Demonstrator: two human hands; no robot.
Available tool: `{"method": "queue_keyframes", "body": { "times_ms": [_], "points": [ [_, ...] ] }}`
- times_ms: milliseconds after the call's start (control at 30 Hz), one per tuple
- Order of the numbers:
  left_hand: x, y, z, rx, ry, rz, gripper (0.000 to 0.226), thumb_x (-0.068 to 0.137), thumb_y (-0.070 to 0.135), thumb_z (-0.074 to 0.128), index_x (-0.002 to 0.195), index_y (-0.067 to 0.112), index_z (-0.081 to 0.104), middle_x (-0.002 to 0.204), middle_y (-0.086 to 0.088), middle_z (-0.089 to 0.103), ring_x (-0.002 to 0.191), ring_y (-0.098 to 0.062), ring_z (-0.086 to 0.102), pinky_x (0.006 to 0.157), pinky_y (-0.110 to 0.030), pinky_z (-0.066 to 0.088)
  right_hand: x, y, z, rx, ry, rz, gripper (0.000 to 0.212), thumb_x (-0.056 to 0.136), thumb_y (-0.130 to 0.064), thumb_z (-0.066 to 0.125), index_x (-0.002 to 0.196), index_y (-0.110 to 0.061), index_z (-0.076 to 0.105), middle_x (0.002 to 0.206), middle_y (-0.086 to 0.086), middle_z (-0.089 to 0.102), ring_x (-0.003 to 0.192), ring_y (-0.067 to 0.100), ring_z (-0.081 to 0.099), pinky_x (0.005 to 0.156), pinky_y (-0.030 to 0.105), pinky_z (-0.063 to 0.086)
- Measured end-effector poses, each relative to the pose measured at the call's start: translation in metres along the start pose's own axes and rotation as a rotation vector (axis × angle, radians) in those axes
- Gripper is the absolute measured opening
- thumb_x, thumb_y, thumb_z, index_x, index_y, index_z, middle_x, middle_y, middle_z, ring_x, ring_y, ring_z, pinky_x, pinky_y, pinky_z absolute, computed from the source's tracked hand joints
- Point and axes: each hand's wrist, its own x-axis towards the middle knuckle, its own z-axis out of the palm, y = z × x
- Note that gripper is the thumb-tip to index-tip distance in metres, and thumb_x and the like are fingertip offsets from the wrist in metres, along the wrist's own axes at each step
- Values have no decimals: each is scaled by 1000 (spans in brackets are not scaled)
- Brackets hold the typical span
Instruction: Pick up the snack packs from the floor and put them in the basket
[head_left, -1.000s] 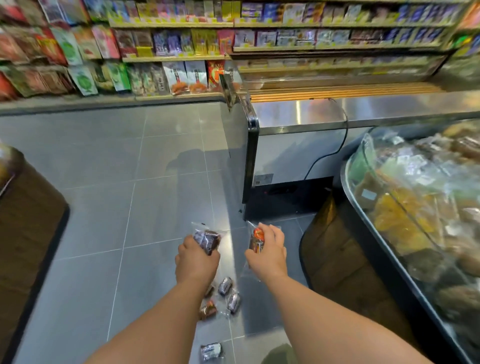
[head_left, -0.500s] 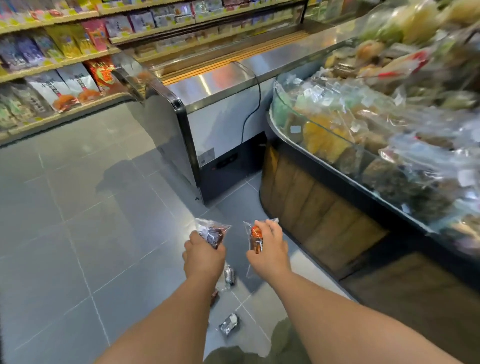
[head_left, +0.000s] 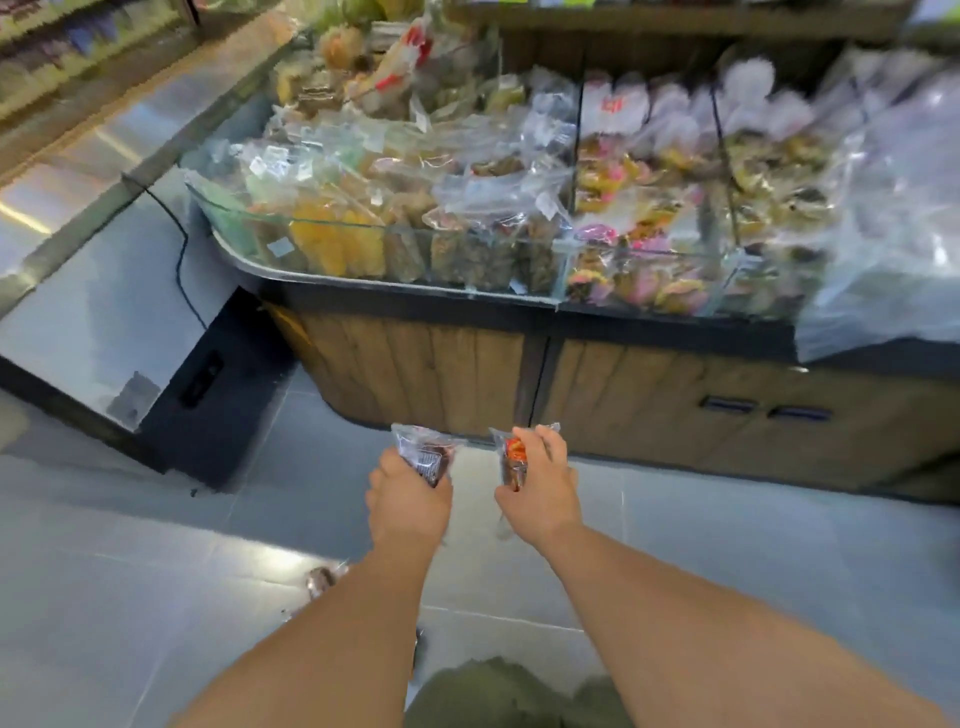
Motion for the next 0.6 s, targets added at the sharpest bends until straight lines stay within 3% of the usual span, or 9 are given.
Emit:
{"method": "queue_keyframes", "body": {
  "times_ms": [600],
  "points": [
    [-235, 141, 198, 144, -284, 391, 59, 81, 33, 70, 126, 7, 43, 124, -18, 51, 114, -37, 50, 95, -44, 44, -132, 252, -197, 204, 380, 339, 61, 84, -12, 63, 136, -29, 37, 149, -8, 18, 118, 28, 42, 102, 33, 37]
  ]
}}
